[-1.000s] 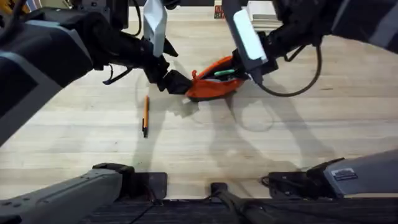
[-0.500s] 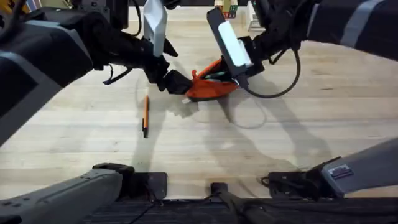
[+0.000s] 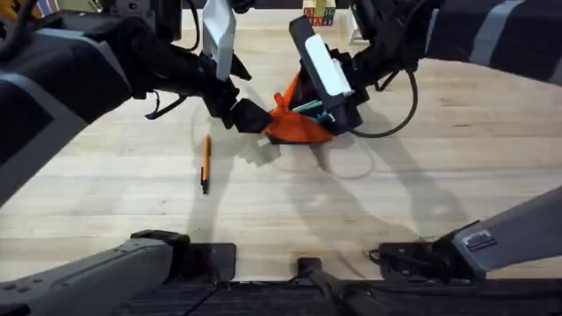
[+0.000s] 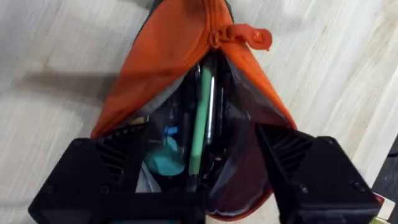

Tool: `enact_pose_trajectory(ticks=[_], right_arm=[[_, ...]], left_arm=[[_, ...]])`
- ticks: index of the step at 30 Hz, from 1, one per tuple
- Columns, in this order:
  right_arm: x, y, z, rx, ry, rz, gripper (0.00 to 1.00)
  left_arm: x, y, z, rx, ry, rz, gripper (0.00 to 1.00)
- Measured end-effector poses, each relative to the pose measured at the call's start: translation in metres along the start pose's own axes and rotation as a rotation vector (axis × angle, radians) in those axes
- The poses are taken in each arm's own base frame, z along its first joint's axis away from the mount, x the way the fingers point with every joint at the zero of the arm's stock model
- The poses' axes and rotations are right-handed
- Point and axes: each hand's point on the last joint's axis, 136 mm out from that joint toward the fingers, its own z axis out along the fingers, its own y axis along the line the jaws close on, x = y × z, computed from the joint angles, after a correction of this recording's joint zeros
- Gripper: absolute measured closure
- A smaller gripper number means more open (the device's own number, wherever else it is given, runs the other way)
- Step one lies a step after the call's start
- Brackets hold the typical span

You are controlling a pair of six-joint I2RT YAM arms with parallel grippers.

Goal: Unzip the bag, pick up the pens from the table one at a time and place them inside, then zip the bag closed.

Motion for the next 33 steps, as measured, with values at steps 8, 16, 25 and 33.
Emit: enact_pose_trajectory(ticks=[8,16,25,33], right_arm=[[0.002,0.000,0.000,-0.001,0.014,0.000,0.004],[-0.006,0.006,-0.020,-0.003,0.027,0.000,0.005],[-0.039,-0.007,-0.094,0.172,0.037,0.039,0.004],[-0.054,-0.013,-0.166,0.386,-0.003,0.364,0.004]], left_arm=[[0.000,0.000,0.000,0.000,0.000,0.000,0.007],[-0.003,-0.003,0.000,0.017,-0.017,0.000,0.007],[-0.004,0.006,-0.007,-0.031,0.015,-0.078,0.007],[0.023,0.024,-0.052,-0.314,0.187,-0.298,0.007]])
